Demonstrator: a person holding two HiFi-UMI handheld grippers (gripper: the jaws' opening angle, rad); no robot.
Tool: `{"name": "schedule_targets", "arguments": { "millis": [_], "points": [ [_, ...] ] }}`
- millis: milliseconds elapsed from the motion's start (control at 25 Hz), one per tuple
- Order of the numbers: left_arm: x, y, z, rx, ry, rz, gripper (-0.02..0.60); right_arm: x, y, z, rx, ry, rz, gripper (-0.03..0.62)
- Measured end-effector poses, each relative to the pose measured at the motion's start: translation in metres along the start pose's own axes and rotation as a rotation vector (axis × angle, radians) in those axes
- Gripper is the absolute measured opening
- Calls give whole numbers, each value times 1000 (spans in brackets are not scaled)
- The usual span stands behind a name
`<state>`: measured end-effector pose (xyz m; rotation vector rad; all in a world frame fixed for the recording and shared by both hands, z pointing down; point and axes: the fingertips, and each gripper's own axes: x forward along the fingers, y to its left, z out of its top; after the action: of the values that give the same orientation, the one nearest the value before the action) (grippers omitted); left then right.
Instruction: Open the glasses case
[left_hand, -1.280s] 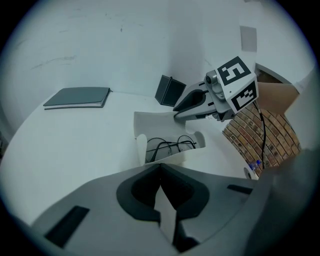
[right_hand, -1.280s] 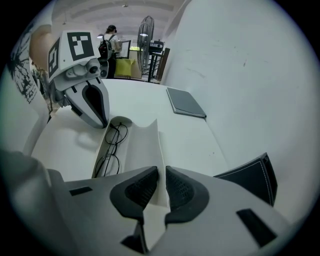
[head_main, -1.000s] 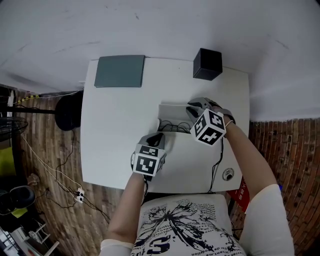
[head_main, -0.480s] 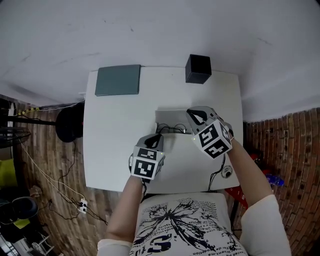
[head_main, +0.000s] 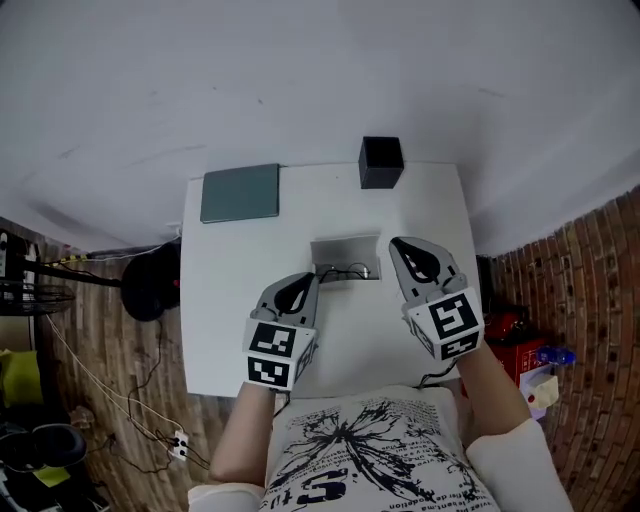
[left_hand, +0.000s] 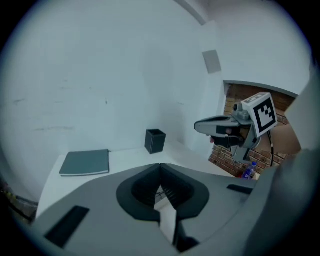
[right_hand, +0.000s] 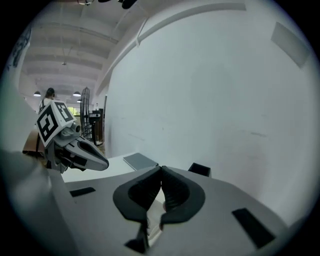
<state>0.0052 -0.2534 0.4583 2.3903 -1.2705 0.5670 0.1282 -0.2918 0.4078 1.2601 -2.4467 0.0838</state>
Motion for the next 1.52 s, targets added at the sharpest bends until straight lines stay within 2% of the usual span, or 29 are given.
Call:
{"name": "schedule_targets", "arguments": {
  "millis": [240,360,560,680,1120,1520],
  "points": [
    [-47,-12,51,61,-181,-18,14,-39,7,23,14,-104,-41,15],
    [-70,-20,72,91,-277,-35,14,-55,11,34,-16,-147,-53,15],
    [-103,-30,94,136,-419,-53,14,-79,15,55,-46,-240,-71,14],
    [-114,-32,98,147,-473,-62,14,-86,17,59,-55,-261,-77,14],
    [-123,-32,97,149,-494,-41,14,-86,19,53,-45,-240,-103,12],
    [-126,-37,94,166,-489,-36,14,-91,26,48,-36,-249,-90,12]
  ]
}}
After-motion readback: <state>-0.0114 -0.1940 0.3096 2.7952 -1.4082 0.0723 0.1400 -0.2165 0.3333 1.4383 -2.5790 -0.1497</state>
